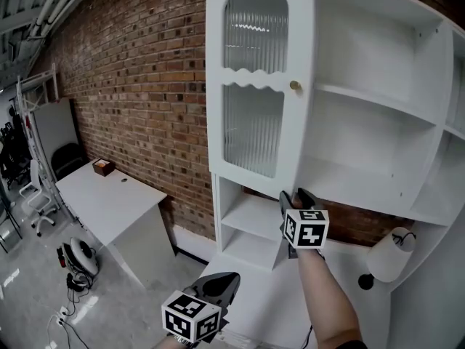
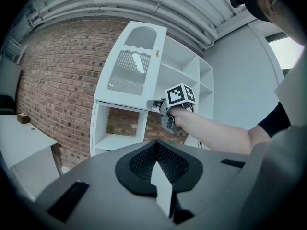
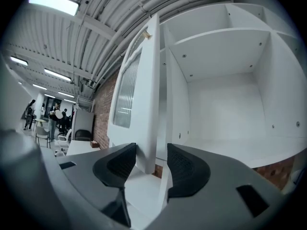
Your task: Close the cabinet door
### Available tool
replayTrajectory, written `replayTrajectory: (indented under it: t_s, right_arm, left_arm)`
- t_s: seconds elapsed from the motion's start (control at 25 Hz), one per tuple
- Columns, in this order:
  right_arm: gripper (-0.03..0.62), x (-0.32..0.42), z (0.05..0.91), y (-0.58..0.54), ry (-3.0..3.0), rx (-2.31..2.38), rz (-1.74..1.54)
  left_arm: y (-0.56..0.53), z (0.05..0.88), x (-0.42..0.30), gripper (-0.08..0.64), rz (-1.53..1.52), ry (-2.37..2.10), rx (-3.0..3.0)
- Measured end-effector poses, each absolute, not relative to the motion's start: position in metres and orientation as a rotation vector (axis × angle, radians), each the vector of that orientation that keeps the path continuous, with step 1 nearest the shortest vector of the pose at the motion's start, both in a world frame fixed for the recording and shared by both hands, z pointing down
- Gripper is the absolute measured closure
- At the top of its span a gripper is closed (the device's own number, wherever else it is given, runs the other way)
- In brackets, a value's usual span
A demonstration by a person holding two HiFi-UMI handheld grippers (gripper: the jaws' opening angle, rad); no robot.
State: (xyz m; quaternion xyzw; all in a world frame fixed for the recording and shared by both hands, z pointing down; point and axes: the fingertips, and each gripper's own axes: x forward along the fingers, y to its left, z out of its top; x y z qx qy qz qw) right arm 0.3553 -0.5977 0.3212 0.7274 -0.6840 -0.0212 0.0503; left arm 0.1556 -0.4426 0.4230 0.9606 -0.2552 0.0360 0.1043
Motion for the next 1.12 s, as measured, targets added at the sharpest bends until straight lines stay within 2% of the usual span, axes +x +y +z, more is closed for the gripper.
replayTrajectory:
  t_s: [0.16, 0.96, 1.08, 1.12]
  right_arm:
    - [0.368, 0.365, 0.323, -0.608, -2.040, 2.237, -0.068]
    - [0.373, 0.386, 0.320, -0.634, -1.975, 2.255, -0.054]
    - [0.388, 0.383, 0.321, -0.635, -1.979, 2.227, -0.044]
    - [0.412, 0.381, 0.321, -0.635, -1.982, 2.213, -0.039]
  left_arm:
    - [-0.446, 0.427, 0.154, 0.552, 0.115, -0.775, 2.824]
    - [-0.463, 0.424, 0.144, 0.552, 0.085, -0.830, 2.801]
    - [-0.463, 0.423, 0.142, 0.552, 0.081, -0.828, 2.801]
    - [-0.463, 0.423, 0.141, 0.552, 0.080, -0.828, 2.800]
